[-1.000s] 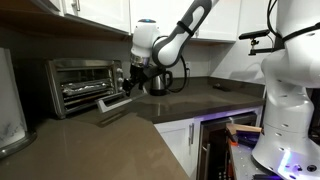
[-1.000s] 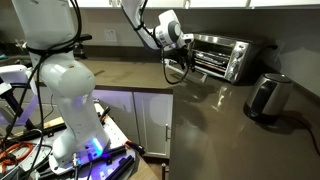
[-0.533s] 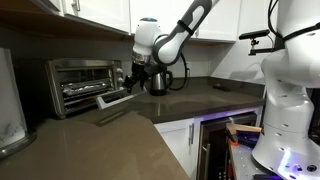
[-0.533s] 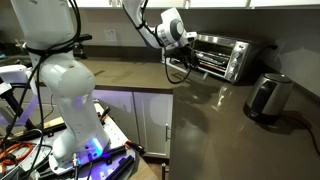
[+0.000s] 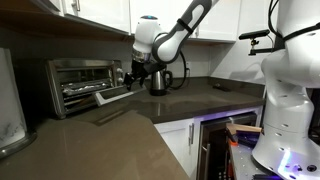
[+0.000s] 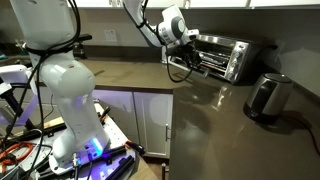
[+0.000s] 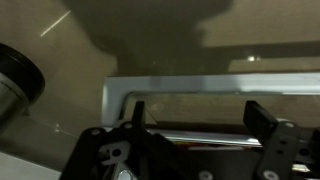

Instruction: Close the toaster oven door

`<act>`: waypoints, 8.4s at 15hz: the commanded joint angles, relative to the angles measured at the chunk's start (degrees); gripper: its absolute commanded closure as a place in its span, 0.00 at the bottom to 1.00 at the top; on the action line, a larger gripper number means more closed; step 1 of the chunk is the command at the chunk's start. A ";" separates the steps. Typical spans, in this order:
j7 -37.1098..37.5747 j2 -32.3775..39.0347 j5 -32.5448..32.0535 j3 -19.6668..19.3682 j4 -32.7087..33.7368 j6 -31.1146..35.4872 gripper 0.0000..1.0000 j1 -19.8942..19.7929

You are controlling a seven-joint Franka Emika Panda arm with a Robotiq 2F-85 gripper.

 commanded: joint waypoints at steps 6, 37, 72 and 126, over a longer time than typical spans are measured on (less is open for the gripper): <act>0.79 -0.92 -4.79 -0.42 3.66 -0.69 0.00 0.14; -7.92 -5.33 9.00 7.50 -9.92 14.42 0.00 -3.50; -40.83 7.68 38.00 10.74 -1.04 5.69 0.00 -6.85; -34.49 3.85 25.09 10.29 10.89 2.84 0.00 -10.33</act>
